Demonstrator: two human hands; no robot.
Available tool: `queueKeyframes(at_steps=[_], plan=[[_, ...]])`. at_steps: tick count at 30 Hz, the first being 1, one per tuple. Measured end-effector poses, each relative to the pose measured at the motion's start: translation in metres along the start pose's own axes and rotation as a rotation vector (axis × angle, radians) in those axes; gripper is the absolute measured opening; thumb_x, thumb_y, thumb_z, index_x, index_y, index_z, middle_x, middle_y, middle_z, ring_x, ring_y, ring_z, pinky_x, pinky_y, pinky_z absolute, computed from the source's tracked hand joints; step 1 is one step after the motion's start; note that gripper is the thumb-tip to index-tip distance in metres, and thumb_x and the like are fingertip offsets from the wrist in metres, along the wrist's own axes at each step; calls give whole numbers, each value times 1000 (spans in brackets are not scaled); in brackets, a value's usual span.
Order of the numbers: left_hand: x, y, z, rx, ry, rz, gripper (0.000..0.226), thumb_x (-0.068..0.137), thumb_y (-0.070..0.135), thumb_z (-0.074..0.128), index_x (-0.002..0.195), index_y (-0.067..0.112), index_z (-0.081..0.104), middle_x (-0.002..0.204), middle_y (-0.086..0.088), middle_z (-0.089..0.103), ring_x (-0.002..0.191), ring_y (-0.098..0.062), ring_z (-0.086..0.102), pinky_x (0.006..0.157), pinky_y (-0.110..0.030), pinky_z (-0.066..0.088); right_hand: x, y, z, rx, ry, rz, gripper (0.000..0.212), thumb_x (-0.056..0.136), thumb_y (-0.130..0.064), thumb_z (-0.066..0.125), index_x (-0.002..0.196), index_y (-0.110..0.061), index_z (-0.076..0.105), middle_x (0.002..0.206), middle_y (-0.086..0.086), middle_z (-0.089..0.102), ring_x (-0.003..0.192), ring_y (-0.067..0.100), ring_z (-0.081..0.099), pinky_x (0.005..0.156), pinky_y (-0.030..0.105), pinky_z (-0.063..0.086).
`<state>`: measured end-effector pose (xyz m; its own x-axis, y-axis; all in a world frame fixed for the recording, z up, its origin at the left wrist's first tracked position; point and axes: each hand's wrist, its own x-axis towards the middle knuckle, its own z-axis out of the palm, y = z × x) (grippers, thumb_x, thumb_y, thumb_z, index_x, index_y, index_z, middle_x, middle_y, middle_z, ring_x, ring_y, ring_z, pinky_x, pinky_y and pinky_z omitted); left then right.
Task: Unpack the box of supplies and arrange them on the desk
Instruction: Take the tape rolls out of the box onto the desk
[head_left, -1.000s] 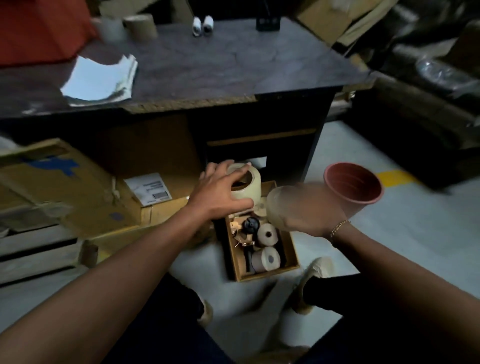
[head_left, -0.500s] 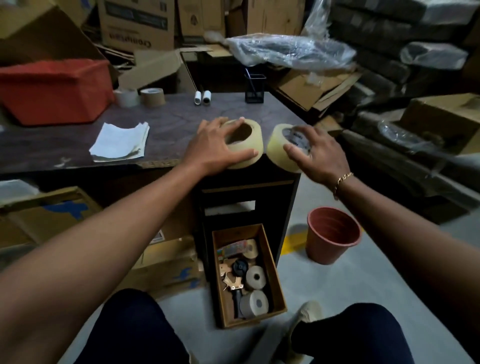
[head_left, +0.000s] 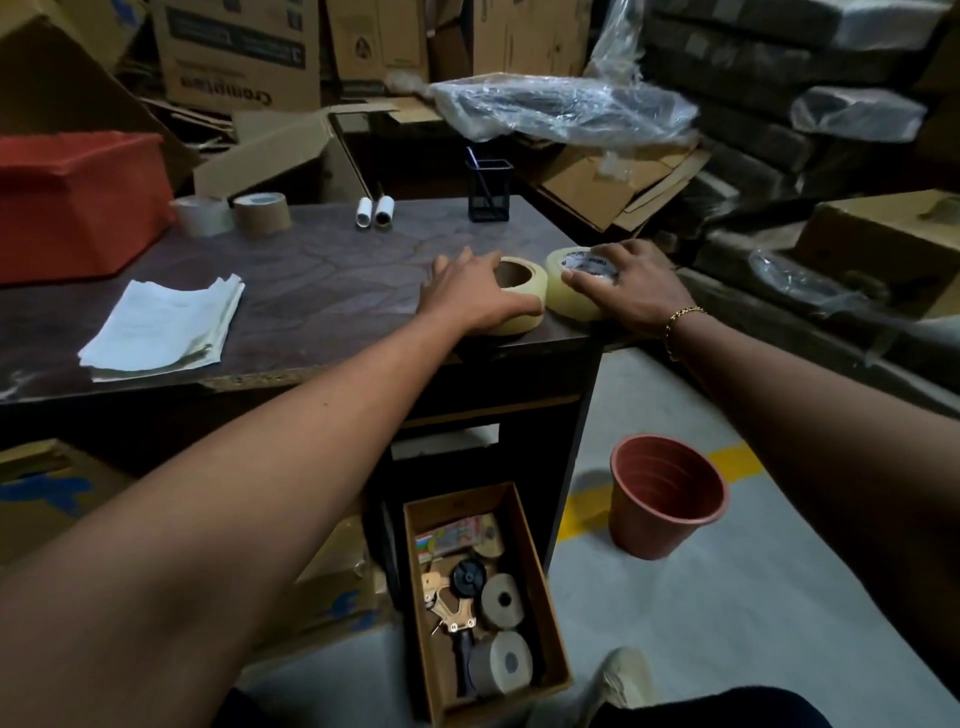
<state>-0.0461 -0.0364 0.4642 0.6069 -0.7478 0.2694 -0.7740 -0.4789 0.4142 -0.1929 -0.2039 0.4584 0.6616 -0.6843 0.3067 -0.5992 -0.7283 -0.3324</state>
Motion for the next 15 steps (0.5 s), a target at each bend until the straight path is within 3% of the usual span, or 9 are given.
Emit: queueKeyframes(at_steps=[2,4,8,11,15], plan=[[0,-2,4,10,-19,5,103,63,76,65,150,33,30,159,-9,26,144,-36,22,112,-52,30,-6,0,2,42,51,-11,89,78,-84,41,146,-26,40,148,10,36,131,32,43,105,45,41],[-8,-6,6,3,23,11,105,64,78,63,152,34,24,163,-6,15,148,-34,14,114,-55,23,-20,-3,2,66,237,-72,83,81,-79,42,141,-21,45,143,10,41,127,30,46,100,42,43],[-50,-24,16,132,404,286,68,77,66,56,134,29,49,146,-1,41,135,-27,34,101,-44,34,-61,-6,18,150,571,-239,47,91,-52,52,119,-14,57,121,11,53,108,23,52,82,35,48],[-90,-43,42,192,497,518,48,82,53,55,119,23,60,124,-4,55,117,-27,45,88,-39,35,-99,-7,54,238,562,-325,31,93,-37,57,107,-10,58,107,12,55,92,23,56,70,33,47],[-132,-81,109,177,277,563,39,81,47,56,110,21,63,114,-3,58,106,-26,51,81,-39,37,-148,0,130,261,348,-298,24,92,-33,56,103,-12,58,94,7,56,80,23,57,64,35,46]])
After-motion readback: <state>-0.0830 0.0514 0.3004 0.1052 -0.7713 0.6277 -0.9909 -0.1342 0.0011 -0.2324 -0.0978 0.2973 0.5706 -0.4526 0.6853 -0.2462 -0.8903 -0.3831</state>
